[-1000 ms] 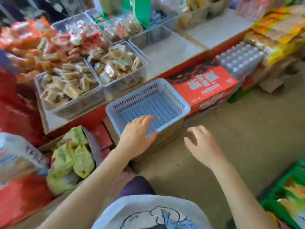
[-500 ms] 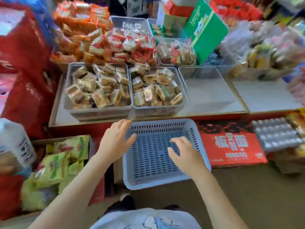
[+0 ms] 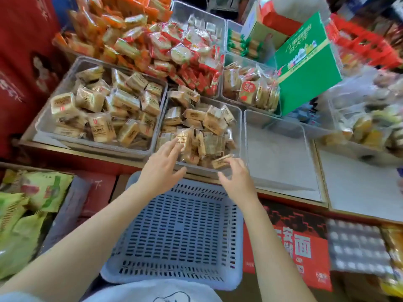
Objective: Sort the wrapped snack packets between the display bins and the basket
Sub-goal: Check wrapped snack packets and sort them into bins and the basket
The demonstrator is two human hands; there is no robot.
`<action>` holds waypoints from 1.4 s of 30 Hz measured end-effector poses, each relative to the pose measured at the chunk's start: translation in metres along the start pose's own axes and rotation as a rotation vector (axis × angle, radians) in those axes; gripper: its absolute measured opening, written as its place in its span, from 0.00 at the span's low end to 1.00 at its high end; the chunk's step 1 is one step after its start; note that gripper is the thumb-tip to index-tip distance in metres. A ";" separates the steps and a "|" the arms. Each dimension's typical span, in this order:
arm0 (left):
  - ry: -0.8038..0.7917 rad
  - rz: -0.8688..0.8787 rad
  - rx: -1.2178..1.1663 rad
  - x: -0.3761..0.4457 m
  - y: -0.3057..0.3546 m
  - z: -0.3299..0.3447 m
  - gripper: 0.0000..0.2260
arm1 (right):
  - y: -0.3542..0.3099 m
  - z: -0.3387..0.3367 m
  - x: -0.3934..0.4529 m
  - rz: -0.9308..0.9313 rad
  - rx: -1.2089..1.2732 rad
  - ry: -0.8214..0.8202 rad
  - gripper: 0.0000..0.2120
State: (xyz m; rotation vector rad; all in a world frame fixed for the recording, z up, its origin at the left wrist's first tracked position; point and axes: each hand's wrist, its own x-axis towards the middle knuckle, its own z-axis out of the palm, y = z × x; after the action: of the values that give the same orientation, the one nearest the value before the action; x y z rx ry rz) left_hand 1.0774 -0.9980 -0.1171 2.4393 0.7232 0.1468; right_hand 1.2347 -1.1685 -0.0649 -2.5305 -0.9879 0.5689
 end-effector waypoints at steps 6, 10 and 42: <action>0.047 -0.121 0.157 0.052 0.045 0.040 0.31 | 0.060 -0.012 0.086 -0.114 -0.129 -0.149 0.25; 0.123 -0.336 0.240 0.077 0.071 0.058 0.34 | 0.094 -0.005 0.101 -0.223 -0.153 -0.210 0.17; -0.128 -0.383 -0.802 0.028 0.070 0.001 0.19 | 0.048 -0.037 0.002 0.028 0.709 -0.155 0.11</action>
State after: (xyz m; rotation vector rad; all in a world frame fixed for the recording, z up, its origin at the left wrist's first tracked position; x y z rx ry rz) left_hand 1.1337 -1.0311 -0.0797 1.5124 0.8522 0.1000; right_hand 1.2806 -1.2075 -0.0566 -1.8891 -0.6393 0.9394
